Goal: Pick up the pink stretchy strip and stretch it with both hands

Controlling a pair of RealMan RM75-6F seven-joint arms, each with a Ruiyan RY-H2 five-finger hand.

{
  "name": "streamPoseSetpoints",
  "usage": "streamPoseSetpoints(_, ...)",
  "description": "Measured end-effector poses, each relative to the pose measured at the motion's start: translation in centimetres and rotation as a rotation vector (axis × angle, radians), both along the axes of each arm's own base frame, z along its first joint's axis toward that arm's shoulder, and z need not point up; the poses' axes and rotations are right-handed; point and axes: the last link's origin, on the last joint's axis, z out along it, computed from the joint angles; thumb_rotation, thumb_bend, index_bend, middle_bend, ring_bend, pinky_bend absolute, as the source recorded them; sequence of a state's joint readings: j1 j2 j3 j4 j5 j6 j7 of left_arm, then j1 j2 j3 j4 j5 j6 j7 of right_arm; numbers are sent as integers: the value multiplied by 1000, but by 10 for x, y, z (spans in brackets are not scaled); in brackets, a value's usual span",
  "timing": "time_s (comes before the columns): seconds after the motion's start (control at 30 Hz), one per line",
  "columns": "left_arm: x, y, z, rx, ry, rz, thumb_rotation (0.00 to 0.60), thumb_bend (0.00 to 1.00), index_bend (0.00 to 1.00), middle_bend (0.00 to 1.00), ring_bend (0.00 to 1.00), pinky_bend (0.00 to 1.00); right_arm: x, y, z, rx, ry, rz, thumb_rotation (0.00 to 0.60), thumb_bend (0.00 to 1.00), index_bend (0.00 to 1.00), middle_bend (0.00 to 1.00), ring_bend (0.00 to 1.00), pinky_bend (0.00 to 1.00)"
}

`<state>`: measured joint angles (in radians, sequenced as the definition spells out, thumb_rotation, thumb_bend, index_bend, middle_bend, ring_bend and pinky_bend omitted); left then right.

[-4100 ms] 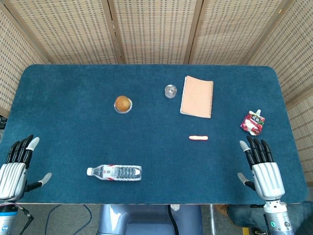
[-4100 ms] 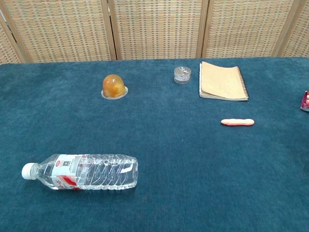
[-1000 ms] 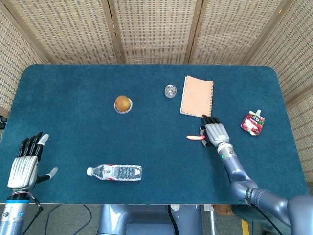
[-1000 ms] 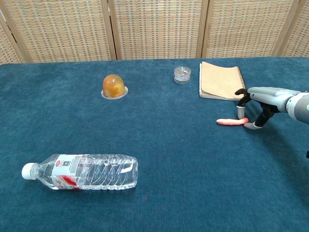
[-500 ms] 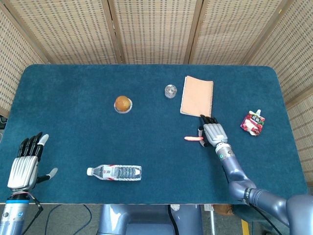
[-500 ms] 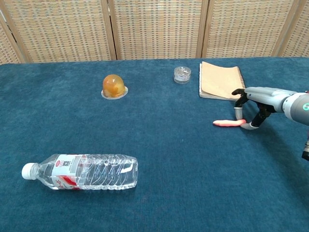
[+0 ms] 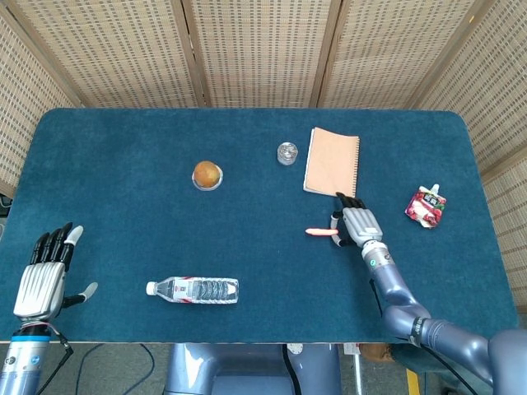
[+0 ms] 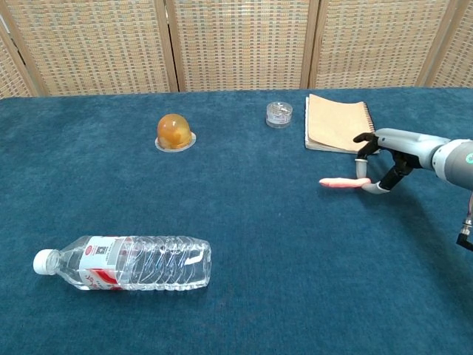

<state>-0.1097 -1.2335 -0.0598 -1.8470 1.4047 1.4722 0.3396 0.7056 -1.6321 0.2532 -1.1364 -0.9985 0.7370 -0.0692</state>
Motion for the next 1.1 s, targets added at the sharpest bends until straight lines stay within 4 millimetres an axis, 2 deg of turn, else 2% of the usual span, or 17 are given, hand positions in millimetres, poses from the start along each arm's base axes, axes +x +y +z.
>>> streamPoseSetpoints(0.23, 2, 8, -1, -11, 6, -17, 600, 0, 0, 0, 0, 0, 19, 2, 8, 4, -85, 5, 600, 717, 809, 62, 0, 0)
streamPoseSetpoints(0.33, 3, 23, -2, -13, 10, -54, 600, 0, 8, 0, 0, 0, 32, 1, 11, 7, -125, 11, 600, 718, 809, 66, 0, 0)
streamPoseSetpoints(0.5, 12, 59, -9, -43, -4, -161, 600, 4, 147, 0, 0, 0, 58, -2, 18, 18, -182, 11, 600, 718, 809, 69, 0, 0)
streamPoseSetpoints(0.63, 32, 87, -21, -83, -20, -267, 600, 6, 192, 0, 0, 0, 77, -6, 20, 29, -213, -2, 600, 717, 809, 82, 0, 0)
streamPoseSetpoints(0.83, 64, 117, -47, -151, -88, -321, 600, 10, 232, 0, 0, 0, 105, -14, 20, 17, -192, 5, 600, 718, 809, 85, 0, 0)
streamPoseSetpoints(1.1, 102, 146, -66, -172, -126, -335, 600, 16, 275, 0, 0, 0, 148, -20, 1, 21, -146, 16, 600, 717, 809, 85, 0, 0)
